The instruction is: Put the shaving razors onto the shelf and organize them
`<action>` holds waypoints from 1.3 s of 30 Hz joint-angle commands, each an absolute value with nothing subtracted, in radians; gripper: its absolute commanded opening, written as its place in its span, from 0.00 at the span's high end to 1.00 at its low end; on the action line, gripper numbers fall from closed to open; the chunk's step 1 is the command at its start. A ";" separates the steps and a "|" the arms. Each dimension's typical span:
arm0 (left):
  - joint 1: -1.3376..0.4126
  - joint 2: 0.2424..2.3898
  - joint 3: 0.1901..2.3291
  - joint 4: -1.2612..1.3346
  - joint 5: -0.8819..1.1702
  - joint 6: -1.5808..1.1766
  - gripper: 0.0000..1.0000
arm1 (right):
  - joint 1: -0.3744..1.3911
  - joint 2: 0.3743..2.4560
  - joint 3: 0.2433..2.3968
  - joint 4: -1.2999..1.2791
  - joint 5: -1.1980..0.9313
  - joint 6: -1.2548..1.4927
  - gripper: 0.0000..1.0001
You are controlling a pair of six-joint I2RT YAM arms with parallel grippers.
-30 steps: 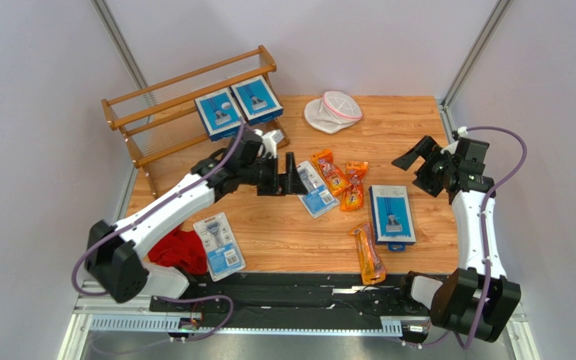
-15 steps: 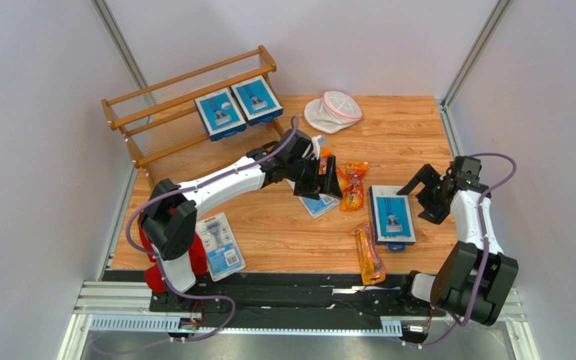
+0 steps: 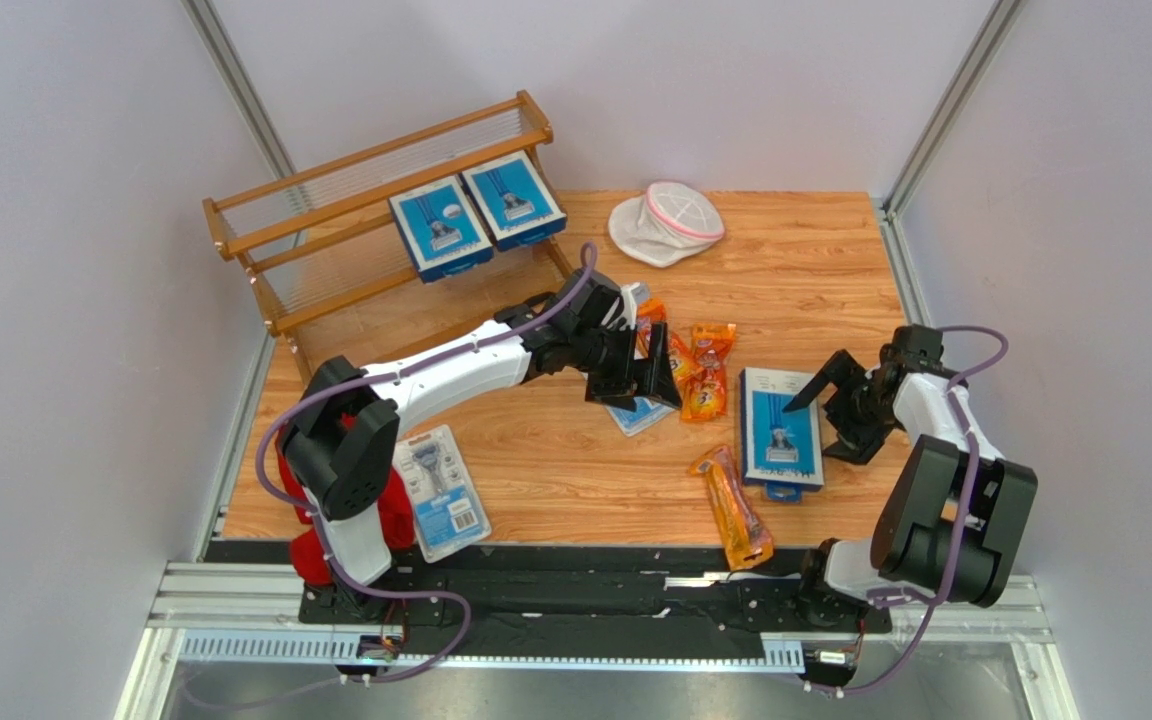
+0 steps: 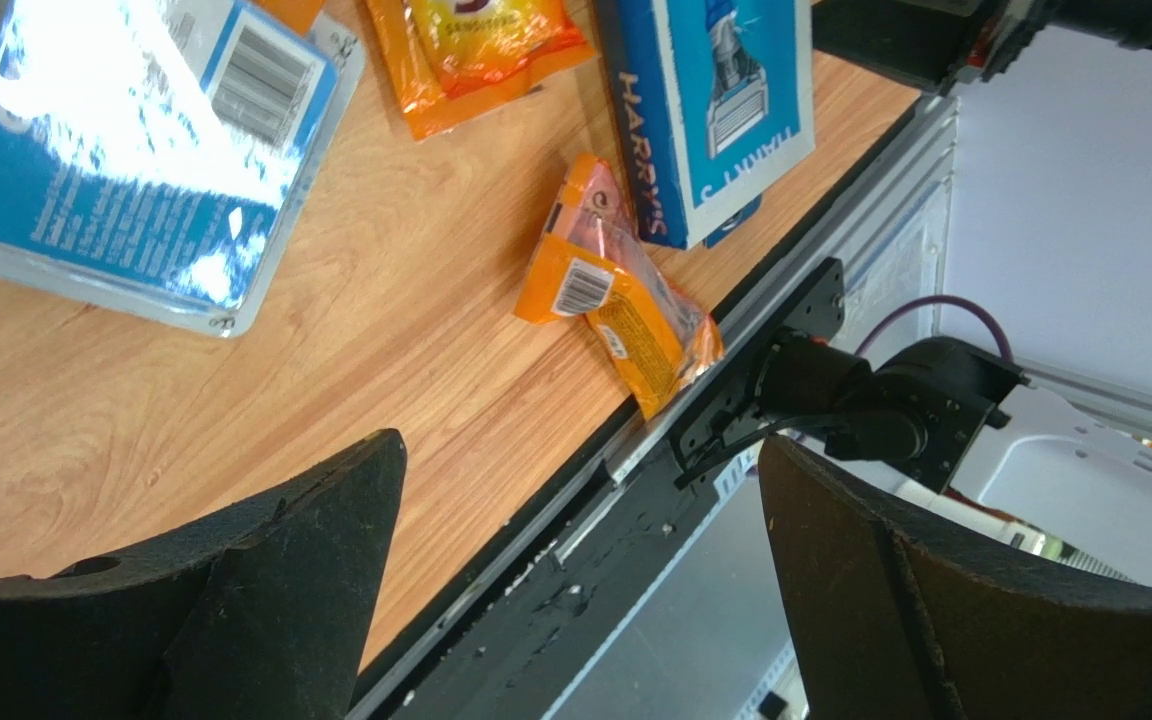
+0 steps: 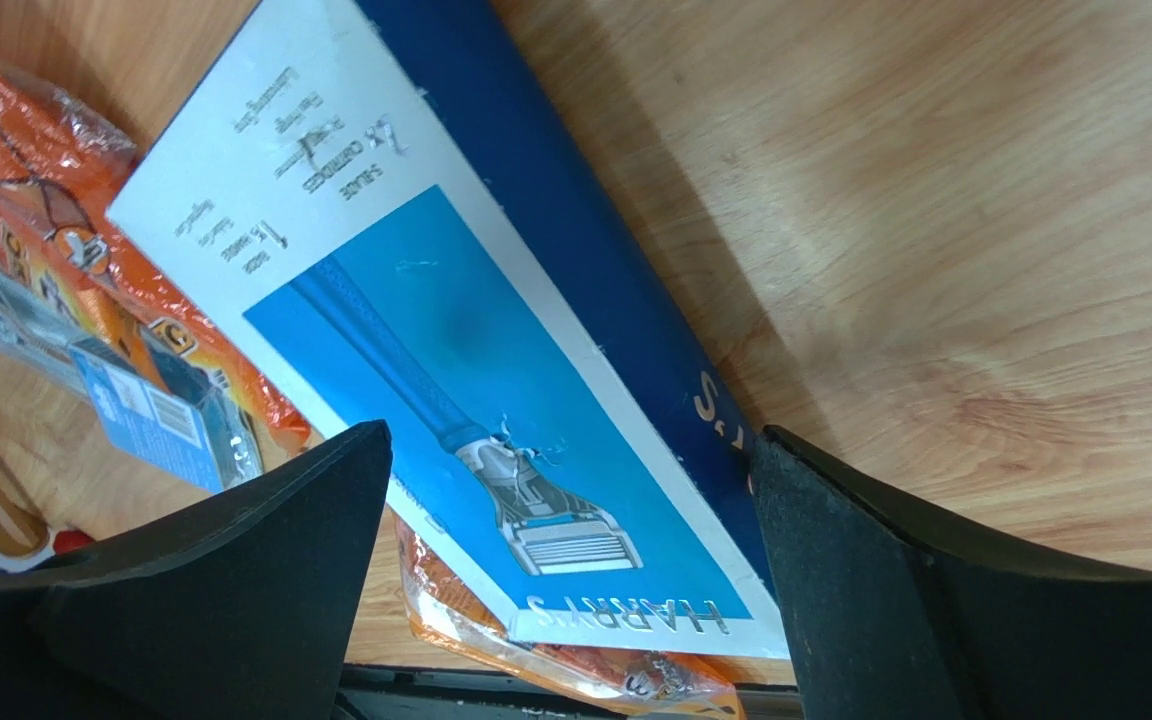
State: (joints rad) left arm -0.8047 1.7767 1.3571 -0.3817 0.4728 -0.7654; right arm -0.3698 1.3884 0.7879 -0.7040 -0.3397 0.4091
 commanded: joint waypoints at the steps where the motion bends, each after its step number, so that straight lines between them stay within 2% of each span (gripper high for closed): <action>1: -0.810 1.761 1.327 -0.344 0.489 -0.793 0.04 | -0.322 1.393 0.807 -0.676 -0.405 0.382 0.07; 10: -0.811 1.876 1.356 -0.273 0.518 -0.804 0.07 | -0.198 1.460 0.859 -0.709 -0.420 0.351 0.12; 22: -0.827 2.169 1.721 -0.334 0.621 -0.716 0.11 | -0.206 1.463 0.879 -0.730 -0.307 0.360 0.09; 39: -0.841 2.336 1.879 -0.428 0.804 -0.624 0.15 | -0.239 1.486 0.882 -0.627 -0.285 0.360 0.09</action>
State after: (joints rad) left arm -0.8307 2.3226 1.8248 -0.3790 0.7494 -0.6746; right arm -0.2344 1.4834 0.8455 -0.6952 -0.3149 0.3687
